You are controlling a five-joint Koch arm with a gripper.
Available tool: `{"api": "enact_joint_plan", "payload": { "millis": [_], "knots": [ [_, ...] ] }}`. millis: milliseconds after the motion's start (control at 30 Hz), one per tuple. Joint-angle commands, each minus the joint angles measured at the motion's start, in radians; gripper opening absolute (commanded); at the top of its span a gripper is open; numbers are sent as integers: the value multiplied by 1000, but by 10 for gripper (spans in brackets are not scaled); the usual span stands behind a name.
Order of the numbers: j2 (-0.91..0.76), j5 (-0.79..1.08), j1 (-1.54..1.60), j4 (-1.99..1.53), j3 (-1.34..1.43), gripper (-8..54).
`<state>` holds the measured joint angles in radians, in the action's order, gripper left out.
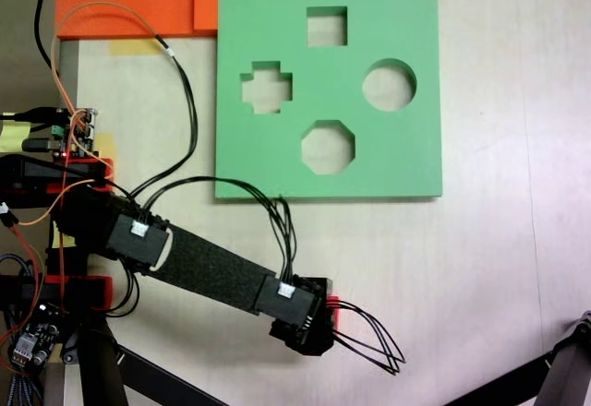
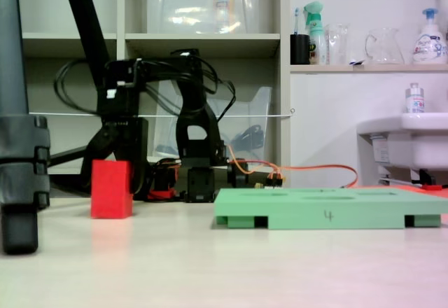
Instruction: Put the square block into the corresponding hole
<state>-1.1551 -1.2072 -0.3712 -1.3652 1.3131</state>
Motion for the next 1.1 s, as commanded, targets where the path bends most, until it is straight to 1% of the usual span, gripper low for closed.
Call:
{"api": "enact_joint_plan", "payload": {
  "millis": [0, 100, 167, 333, 533, 633, 767, 800, 867, 933, 1067],
  "knots": [
    [-3, -15, -9, 8, -5, 336],
    [6, -15, -8, -14, -2, 328],
    [12, -17, -9, -38, -2, 301],
    [3, -26, 2, -107, -8, 279],
    [-75, -72, 23, -158, -9, 277],
    [-173, -95, 32, -213, -18, 232],
    [-279, -137, 78, -304, -75, 231],
    [-311, -161, 106, -316, -83, 227],
    [-365, -230, 169, -328, -87, 185],
    [-408, -357, 295, -337, -87, 184],
    [-414, -640, 566, -319, -94, 185]
  ]
}}
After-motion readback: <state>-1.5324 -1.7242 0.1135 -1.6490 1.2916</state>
